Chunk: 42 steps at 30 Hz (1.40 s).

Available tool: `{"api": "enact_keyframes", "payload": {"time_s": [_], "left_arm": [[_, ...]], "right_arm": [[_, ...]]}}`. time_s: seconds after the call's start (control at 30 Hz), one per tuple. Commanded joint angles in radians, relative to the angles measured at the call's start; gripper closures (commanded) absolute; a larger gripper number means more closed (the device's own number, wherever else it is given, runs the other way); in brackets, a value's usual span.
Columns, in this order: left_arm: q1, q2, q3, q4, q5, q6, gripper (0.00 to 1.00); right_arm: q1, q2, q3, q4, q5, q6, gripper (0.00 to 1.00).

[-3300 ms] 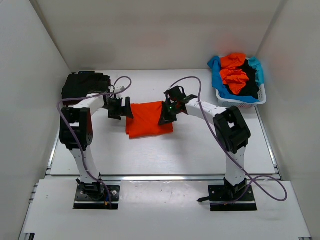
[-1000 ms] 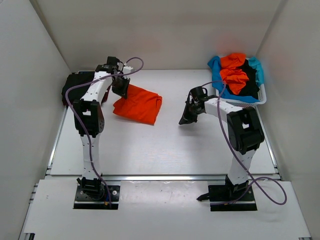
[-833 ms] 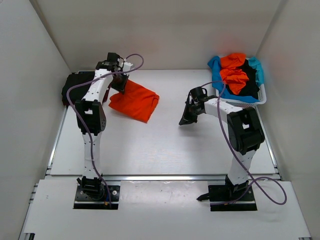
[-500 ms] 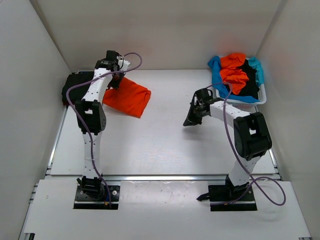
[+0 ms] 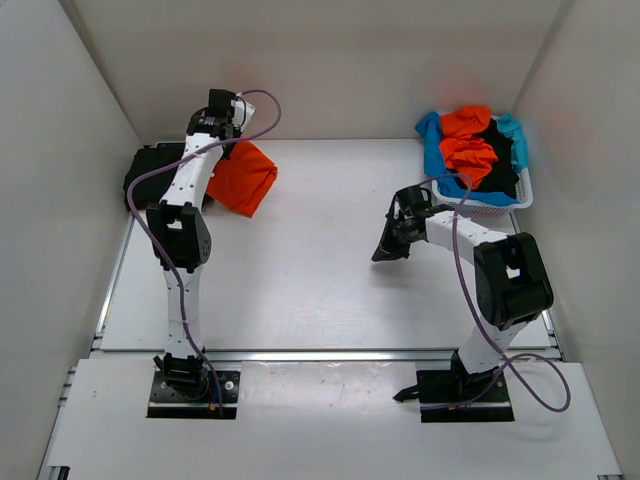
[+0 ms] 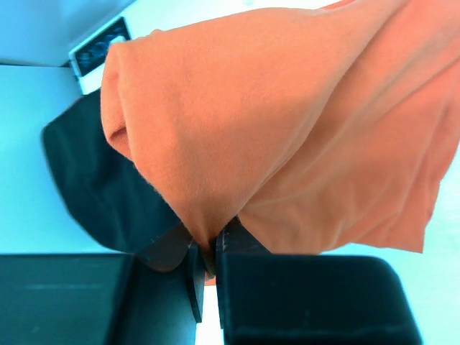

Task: Fold and stack the t-shirts
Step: Put the neatly folded tshirt into the corner of the board with the left arm

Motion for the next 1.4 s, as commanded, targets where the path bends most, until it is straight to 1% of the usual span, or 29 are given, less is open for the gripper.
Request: {"api": "enact_keyframes", "payload": {"time_s": [0.0, 0.1, 0.17, 0.27, 0.37, 0.47, 0.6, 0.67, 0.73, 0.8, 0.97, 1.1, 1.13, 1.2, 1.27, 1.3, 1.33, 1.37], "left_arm": [[0.018, -0.137, -0.031, 0.078, -0.079, 0.039, 0.96], [0.032, -0.158, -0.051, 0.095, -0.105, 0.067, 0.96], [0.063, -0.165, -0.036, 0.083, -0.093, 0.056, 0.96], [0.087, -0.171, -0.002, 0.065, -0.115, 0.071, 0.96], [0.118, -0.198, -0.034, 0.091, -0.119, 0.085, 0.96], [0.132, -0.198, -0.022, 0.097, -0.135, 0.102, 0.97], [0.213, -0.183, 0.023, 0.095, -0.142, 0.09, 0.97], [0.227, -0.174, 0.004, 0.094, -0.143, 0.079, 0.98], [0.264, -0.169, -0.026, 0.103, -0.114, 0.056, 0.97], [0.279, -0.159, -0.04, 0.112, -0.117, 0.042, 0.97], [0.328, -0.103, -0.003, 0.121, -0.129, 0.012, 0.98], [0.337, -0.053, -0.014, 0.154, -0.143, 0.011, 0.97], [0.348, -0.036, -0.011, 0.16, -0.146, 0.013, 0.95], [0.334, -0.014, -0.02, 0.178, -0.184, 0.021, 0.87], [0.33, 0.018, -0.005, 0.195, -0.24, 0.012, 0.59], [0.328, 0.024, 0.001, 0.192, -0.26, 0.01, 0.49], [0.333, 0.036, 0.019, 0.191, -0.27, -0.002, 0.43], [0.337, 0.041, 0.033, 0.197, -0.299, -0.01, 0.23]], "right_arm": [[-0.011, -0.057, -0.03, 0.032, 0.01, 0.009, 1.0], [-0.013, -0.071, -0.036, 0.019, 0.019, 0.004, 0.99], [-0.016, -0.079, -0.041, 0.022, 0.015, 0.001, 1.0], [-0.017, -0.08, -0.047, 0.028, 0.012, 0.003, 1.0], [-0.019, -0.08, -0.047, 0.022, 0.015, 0.003, 1.0], [-0.011, -0.077, -0.039, 0.012, 0.013, 0.003, 1.0], [-0.002, -0.077, -0.021, -0.008, 0.022, -0.01, 1.0], [0.0, -0.073, -0.021, -0.008, 0.022, -0.011, 0.99], [0.001, -0.064, -0.013, -0.014, 0.024, -0.003, 1.0], [0.007, -0.062, -0.004, -0.012, 0.025, -0.008, 1.0], [0.013, -0.053, 0.011, -0.032, 0.024, -0.013, 1.0], [0.012, -0.063, 0.005, -0.021, 0.007, -0.014, 1.0], [0.01, -0.068, 0.007, -0.02, 0.006, -0.016, 1.0], [0.007, -0.073, 0.007, -0.023, 0.006, -0.019, 1.0], [0.009, -0.076, 0.002, -0.028, -0.005, -0.019, 0.99], [0.01, -0.077, 0.005, -0.022, -0.007, -0.02, 1.0], [0.007, -0.08, 0.005, -0.018, -0.01, -0.022, 1.0], [0.013, -0.082, 0.004, -0.018, -0.011, -0.026, 1.0]]}}
